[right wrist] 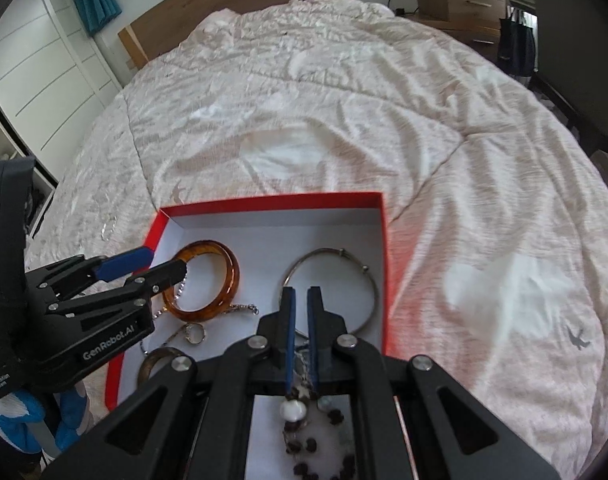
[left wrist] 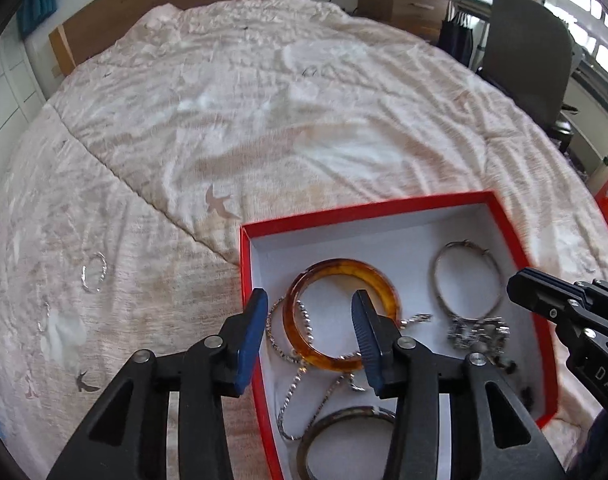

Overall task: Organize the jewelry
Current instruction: 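Lower both bangles into the red box and open both tools, then move both open tools back over the remaining silver rings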

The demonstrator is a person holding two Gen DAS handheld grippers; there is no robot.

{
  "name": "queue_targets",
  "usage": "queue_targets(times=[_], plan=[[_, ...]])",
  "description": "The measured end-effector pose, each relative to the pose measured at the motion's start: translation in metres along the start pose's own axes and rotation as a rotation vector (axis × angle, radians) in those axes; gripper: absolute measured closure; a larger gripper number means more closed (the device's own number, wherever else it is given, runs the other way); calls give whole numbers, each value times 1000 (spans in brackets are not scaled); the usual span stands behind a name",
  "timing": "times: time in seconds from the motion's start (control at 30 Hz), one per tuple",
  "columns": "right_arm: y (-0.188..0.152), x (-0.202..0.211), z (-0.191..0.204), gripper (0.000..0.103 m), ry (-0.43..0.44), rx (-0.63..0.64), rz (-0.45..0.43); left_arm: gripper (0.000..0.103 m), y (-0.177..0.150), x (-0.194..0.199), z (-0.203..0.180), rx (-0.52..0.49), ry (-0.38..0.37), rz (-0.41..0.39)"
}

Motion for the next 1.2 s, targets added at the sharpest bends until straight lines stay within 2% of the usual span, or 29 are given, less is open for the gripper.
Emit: queue_targets(times=[0.23,0.43,0.53,0.63,0.67,1.2], plan=[[-2,41,-3,97,-15,-40,-49,59,0,46,0,-10,5,-56],[-10,78,8,97,-22,-43,-87,53,-12,93,11,5,38,-107],[-14,96,18,94,-22,-37,-104,52,-21,114,19,7,61,-126],[-20,113,31,78,-21,-30,-124,50,-34,138,28,23,75,-149],[-23,120,37,77,-18,-26,-131,49,-38,146,31,27,80,-158],[-71,173,106,76,19,36,-166,46,-112,230,94,114,166,-228]])
Point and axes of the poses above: each gripper's, at about its wrist camera, not at the fingertips, and x roughly against the way its jaws point, z to its left, y to its top, the point moved 8 cm from there along -x, roughly the way its jaws point, and after that the axes turned 3 degrees about -x, right-handed, at the moved point
